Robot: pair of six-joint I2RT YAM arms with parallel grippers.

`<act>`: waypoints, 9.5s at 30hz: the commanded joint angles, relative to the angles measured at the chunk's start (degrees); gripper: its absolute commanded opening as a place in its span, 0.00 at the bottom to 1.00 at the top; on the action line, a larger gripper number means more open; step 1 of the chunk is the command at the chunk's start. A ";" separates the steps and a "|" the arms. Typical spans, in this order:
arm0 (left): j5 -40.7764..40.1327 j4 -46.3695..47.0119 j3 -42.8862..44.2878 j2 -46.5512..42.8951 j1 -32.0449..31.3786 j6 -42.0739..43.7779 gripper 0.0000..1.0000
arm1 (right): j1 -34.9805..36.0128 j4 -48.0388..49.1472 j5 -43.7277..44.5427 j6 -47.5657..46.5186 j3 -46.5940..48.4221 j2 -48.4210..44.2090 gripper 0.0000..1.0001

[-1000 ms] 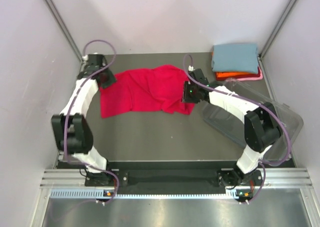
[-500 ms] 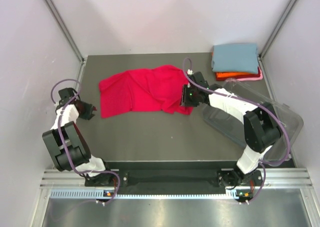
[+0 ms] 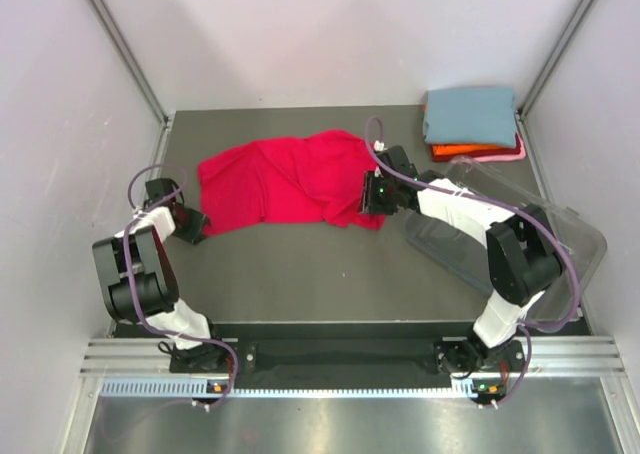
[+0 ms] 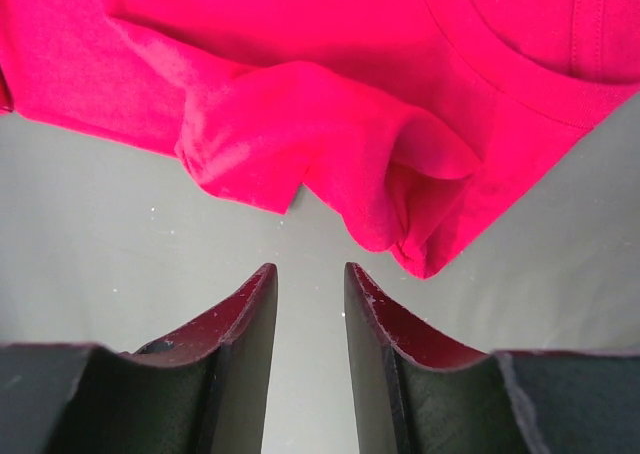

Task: Fold and stack the t-shirts
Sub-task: Flatten the tshirt out, then fold the tshirt

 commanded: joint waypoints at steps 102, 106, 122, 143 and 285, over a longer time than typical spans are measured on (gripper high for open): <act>-4.77 -2.20 24.68 -10.44 -1.36 17.81 0.00 | -0.43 -3.38 2.21 -3.36 13.73 0.98 0.08; -3.98 -3.86 29.14 -1.91 -1.36 19.66 0.00 | -1.49 -11.44 1.24 -5.73 25.95 14.61 0.20; 2.87 -2.11 27.14 1.27 -1.36 20.28 0.00 | -2.64 -12.35 1.07 -0.38 10.78 2.34 0.30; 4.46 -2.11 25.82 0.74 -1.36 20.98 0.00 | -1.76 -7.25 0.18 2.44 4.09 3.47 0.27; -21.26 -4.04 -0.43 -33.45 1.63 5.97 0.00 | 1.84 -6.19 -3.50 11.57 -16.46 -37.66 0.00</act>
